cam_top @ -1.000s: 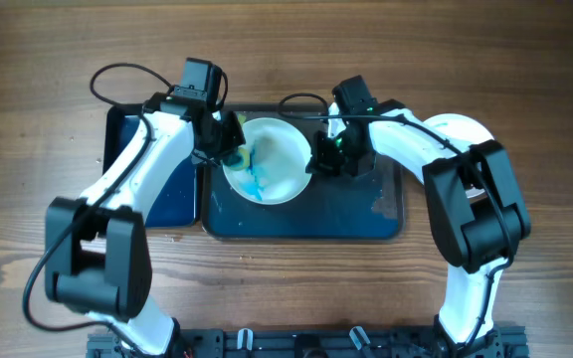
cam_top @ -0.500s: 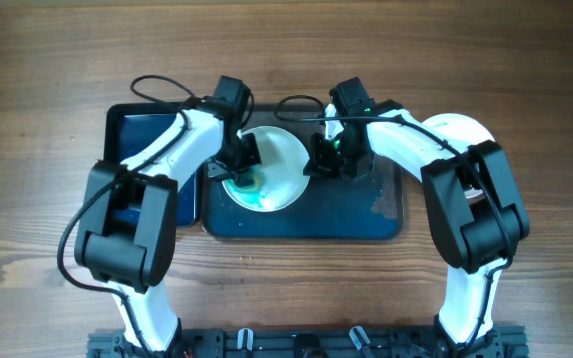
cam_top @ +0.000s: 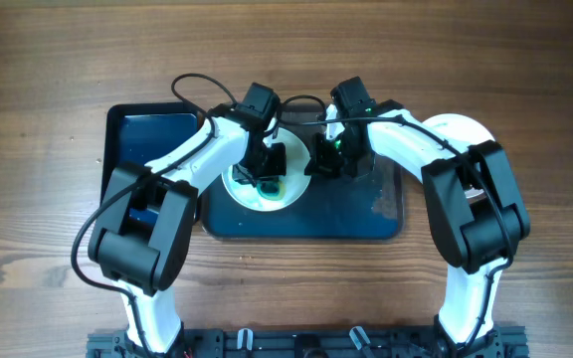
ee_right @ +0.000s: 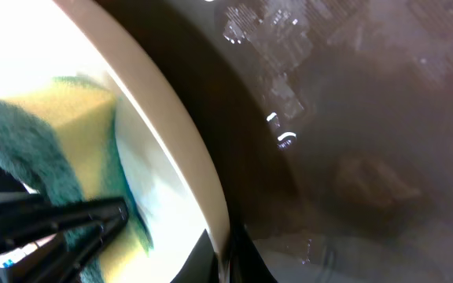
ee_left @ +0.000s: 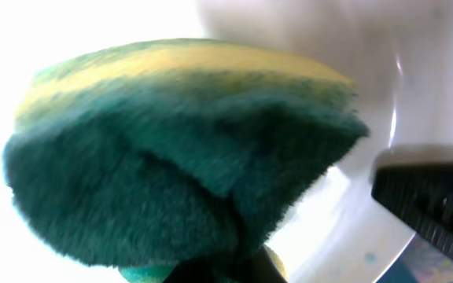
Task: Clean dirty plates on tray and stack at the side
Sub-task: 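Scrub the held plate with the sponge in the left gripper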
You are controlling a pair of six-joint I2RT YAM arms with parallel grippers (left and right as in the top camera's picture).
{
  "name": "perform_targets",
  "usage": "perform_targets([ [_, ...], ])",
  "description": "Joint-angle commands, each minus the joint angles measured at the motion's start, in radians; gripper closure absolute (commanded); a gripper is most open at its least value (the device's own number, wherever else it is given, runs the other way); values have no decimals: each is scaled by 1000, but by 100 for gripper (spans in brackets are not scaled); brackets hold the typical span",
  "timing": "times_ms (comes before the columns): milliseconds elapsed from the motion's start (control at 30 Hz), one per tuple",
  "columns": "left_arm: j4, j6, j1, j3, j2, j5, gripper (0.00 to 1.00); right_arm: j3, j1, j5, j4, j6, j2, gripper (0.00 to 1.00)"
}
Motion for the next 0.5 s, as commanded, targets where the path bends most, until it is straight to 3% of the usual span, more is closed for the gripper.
perform_targets([
  [0,42,-109,53,-13,47,-180,96,-12,8,-32,5,-16,26,96],
  [133,48,-262,110,-13,47,-336,96,-12,7,-32,5,-19,26,96],
  [467,71,-264,122,-13,47,-473,96,-12,7,-28,3,-14,26,96],
])
